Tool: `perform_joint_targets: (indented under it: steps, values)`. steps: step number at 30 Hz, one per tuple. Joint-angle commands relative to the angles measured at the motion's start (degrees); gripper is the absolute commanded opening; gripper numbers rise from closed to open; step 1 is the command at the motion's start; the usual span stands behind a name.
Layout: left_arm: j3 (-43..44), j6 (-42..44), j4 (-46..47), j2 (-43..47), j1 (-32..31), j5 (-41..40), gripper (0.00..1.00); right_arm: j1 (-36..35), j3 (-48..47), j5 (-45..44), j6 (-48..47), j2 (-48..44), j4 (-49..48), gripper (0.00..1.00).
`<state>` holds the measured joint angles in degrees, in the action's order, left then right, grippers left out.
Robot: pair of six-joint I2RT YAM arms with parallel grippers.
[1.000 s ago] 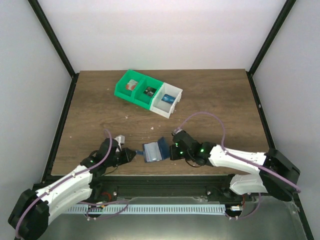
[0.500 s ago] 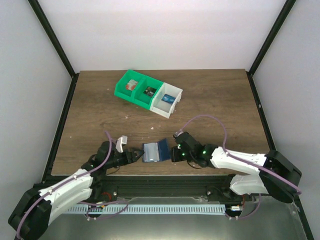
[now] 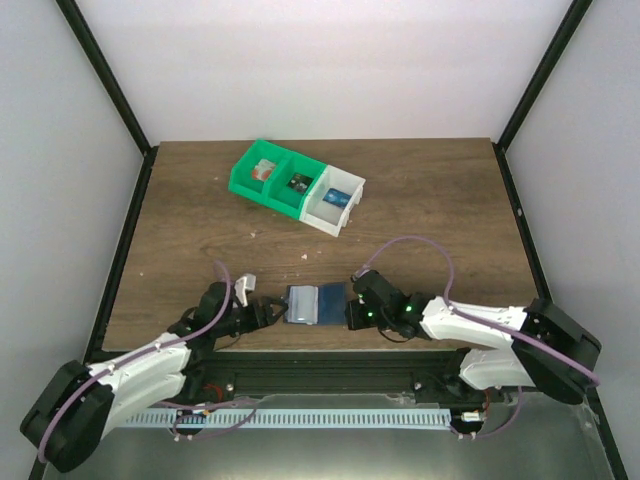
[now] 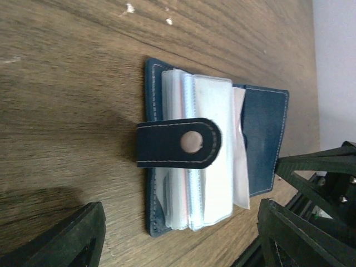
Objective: Take the credit cards out of the card holder
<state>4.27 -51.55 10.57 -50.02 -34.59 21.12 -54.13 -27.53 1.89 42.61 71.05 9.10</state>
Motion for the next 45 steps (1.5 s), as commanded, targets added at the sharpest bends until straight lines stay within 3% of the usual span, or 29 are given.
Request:
perform_joint_targets:
  steps: [1,7,13,18,24,28,32,39,45]
  values:
    - [-0.36,0.46,1.9,-2.53,0.13,-2.01,0.77,0.25,-0.7,-0.37,0.54,2.1,-0.01,0.01]
    - [-0.73,0.28,2.45,-4.22,0.08,-2.03,0.8,0.18,0.32,-1.79,0.93,3.74,-0.59,0.0]
    - [-5.27,-4.0,17.44,-4.66,0.03,4.87,0.83,0.21,0.76,-1.12,1.07,5.17,-2.25,0.01]
    - [-2.63,-0.72,12.34,-7.32,0.0,3.0,0.83,0.22,0.9,-1.95,0.96,6.49,-2.86,0.01]
    - [-2.94,-2.55,22.57,-15.02,0.03,5.29,0.71,0.22,1.59,-1.48,-0.01,6.65,-5.46,0.01]
    - [-2.46,-3.14,27.18,-17.49,0.0,7.35,0.5,0.19,-0.67,-4.4,0.69,6.0,-0.29,0.26]
    - [-2.21,-2.52,25.05,-16.03,-0.03,6.28,0.37,-0.33,-4.01,-6.73,0.72,0.58,5.67,0.32]
    - [-2.3,-2.49,24.94,-14.94,-0.11,6.81,0.35,-4.33,-12.73,-7.53,-0.61,-5.36,9.35,0.34]
    - [-2.69,-2.55,24.59,-14.76,-0.11,6.28,0.35,-7.49,-17.54,-2.19,-1.97,2.52,0.49,0.28]
